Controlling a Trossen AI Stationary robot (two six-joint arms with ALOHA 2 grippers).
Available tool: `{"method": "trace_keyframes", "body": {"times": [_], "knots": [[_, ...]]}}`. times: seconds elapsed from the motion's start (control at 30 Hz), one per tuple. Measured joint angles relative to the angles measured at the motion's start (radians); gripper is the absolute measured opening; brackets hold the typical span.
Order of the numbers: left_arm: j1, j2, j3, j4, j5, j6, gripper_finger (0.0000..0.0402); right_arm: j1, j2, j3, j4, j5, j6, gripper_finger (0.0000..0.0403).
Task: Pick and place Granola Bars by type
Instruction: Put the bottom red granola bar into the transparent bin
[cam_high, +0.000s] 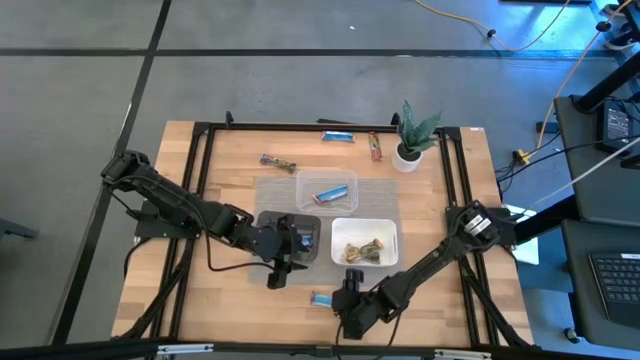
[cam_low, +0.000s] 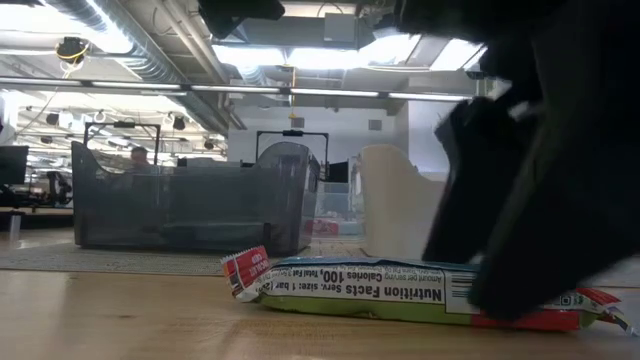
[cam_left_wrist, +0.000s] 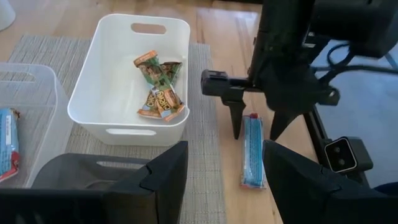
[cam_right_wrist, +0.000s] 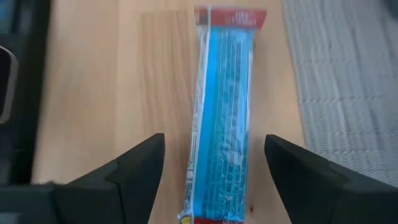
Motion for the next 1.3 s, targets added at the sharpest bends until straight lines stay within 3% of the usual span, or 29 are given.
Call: {"method": "trace_keyframes", "body": {"times": [0.67, 1.07, 1.3], "knots": [[0.000, 0.000, 0.000, 0.003, -0.001, 0.000, 0.0198, -0.005, 0.021, 0.002, 0.006, -0.022, 0.001, 0.0278], [0.000, 0.000, 0.000, 0.007, -0.001, 0.000, 0.0198, -0.005, 0.022, 0.002, -0.007, -0.026, -0.052, 0.0181], [0.000, 0.000, 0.000, 0.007, -0.012, 0.001, 0.0198, -0.005, 0.022, 0.002, -0.012, -0.026, -0.058, 0.0155]]}}
